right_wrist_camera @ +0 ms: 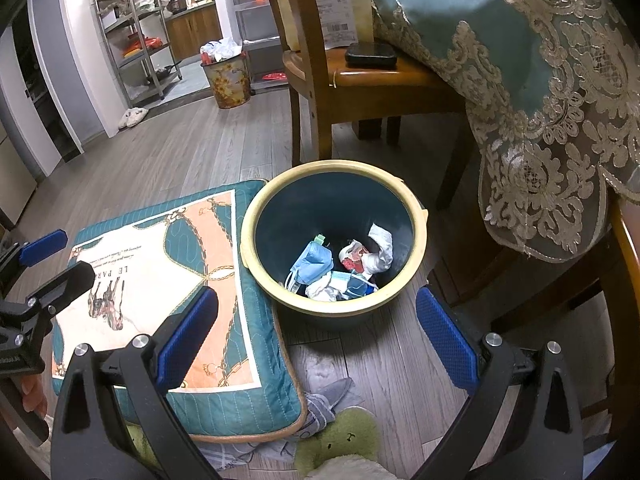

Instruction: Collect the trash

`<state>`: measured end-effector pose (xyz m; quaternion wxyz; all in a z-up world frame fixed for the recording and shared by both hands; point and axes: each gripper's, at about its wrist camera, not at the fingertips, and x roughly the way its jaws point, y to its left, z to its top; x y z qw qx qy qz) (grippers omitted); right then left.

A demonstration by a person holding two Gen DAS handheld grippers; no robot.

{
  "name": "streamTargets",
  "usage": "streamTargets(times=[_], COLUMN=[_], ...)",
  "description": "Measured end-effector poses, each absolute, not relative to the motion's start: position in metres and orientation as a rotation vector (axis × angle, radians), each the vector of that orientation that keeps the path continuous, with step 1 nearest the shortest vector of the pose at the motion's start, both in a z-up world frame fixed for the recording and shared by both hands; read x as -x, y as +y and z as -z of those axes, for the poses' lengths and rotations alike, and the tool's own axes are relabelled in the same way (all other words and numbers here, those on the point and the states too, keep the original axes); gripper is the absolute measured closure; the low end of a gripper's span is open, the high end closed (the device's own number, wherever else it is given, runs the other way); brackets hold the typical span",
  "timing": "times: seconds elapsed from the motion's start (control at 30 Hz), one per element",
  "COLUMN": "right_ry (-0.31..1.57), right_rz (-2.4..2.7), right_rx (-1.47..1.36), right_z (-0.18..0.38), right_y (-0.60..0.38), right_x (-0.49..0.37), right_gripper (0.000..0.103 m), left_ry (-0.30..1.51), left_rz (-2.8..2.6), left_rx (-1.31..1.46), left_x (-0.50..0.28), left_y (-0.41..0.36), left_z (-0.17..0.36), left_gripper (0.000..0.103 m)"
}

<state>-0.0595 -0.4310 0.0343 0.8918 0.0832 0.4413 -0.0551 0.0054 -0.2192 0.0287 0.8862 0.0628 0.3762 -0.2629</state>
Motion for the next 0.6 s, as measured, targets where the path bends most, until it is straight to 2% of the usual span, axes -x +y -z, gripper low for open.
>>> streamTargets(times=[0.6], right_ry=[0.917], right_rz=[0.114], right_rx=[-0.174], right_z=[-0.0342], right_y=[-0.4314], right_x=[0.0590], right_gripper=[0.006], left_ry=[0.772], left_rz=[0.546], left_rx=[-0.121], left_x=[-0.0052], left_y=[-0.2185], left_z=[-0.0300], left_gripper=[0.005])
